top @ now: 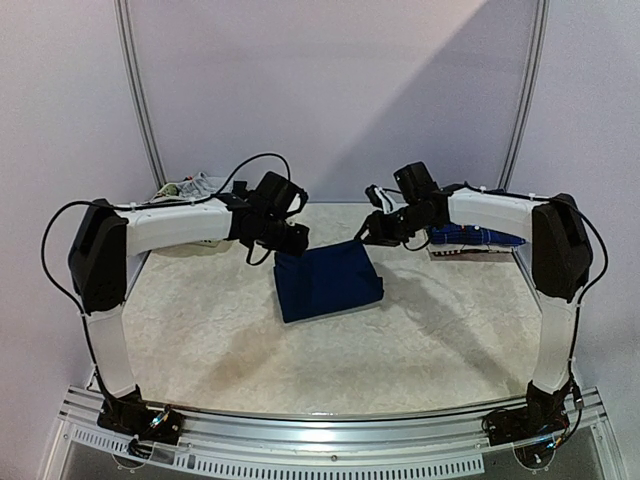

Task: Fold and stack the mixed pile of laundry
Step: Smooth out the square-folded T-shirt at the center of the board.

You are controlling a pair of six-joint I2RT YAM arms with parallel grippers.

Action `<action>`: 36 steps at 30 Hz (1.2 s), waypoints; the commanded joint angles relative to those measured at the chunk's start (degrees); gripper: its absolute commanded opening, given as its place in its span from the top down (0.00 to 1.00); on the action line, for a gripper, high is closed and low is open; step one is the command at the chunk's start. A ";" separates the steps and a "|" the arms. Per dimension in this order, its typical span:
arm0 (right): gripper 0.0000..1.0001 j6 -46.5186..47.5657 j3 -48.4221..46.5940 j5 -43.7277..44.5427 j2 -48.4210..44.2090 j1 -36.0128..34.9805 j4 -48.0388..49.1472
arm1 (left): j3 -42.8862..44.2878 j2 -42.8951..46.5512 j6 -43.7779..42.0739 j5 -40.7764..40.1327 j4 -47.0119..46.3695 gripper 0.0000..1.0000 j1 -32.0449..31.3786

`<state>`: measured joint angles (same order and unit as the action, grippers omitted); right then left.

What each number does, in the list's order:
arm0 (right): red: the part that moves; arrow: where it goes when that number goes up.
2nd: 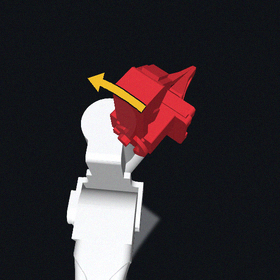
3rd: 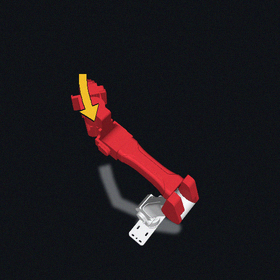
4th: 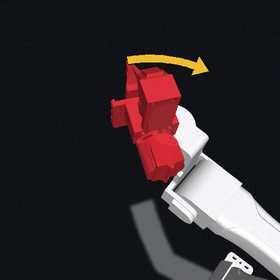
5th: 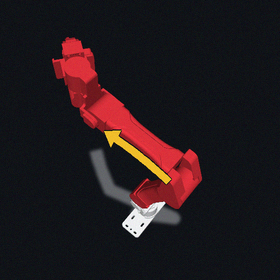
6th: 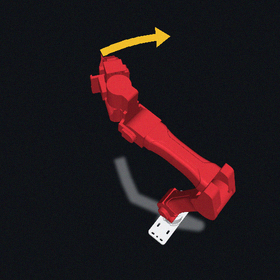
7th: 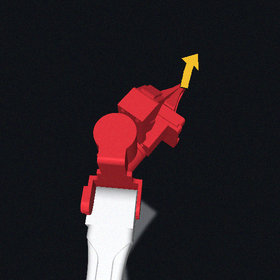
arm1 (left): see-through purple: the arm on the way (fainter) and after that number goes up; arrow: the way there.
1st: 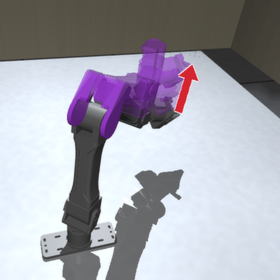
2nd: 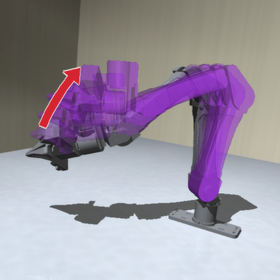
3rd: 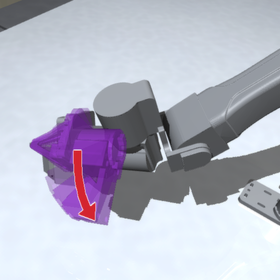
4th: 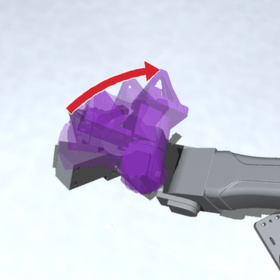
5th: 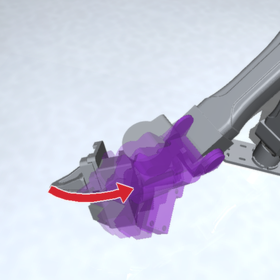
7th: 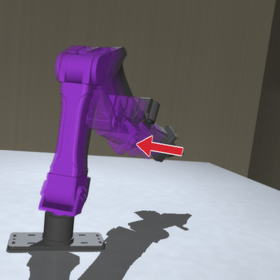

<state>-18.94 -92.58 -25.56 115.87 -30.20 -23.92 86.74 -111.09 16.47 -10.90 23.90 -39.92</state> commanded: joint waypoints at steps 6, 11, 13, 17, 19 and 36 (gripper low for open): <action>0.71 -0.98 8.28 -7.55 3.91 -0.95 7.56 | 1.44 -7.20 -1.63 7.43 -3.84 0.54 -0.02; 0.71 -0.49 12.64 -5.18 5.19 -0.79 8.52 | 0.49 -10.58 -1.13 4.55 -4.88 0.55 1.52; 0.71 -0.25 14.53 -4.37 5.16 -0.65 9.04 | -0.46 -11.48 -0.49 2.89 -5.45 0.55 2.36; 0.71 -0.93 17.84 -2.29 4.89 -0.59 9.02 | -2.73 -12.45 2.44 -2.24 -6.50 0.55 4.30; 0.71 -2.14 19.08 -1.54 4.37 -0.79 9.03 | -4.28 -12.36 3.82 -4.43 -7.67 0.55 5.34; 0.52 -0.06 3.50 -3.86 -0.45 -1.43 0.41 | -9.08 2.56 4.78 -12.74 -3.06 0.50 -3.22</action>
<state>-20.62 -82.00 -27.20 114.43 -32.62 -20.91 78.30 -113.82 21.47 -22.13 19.11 -38.79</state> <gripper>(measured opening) 0.481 0.499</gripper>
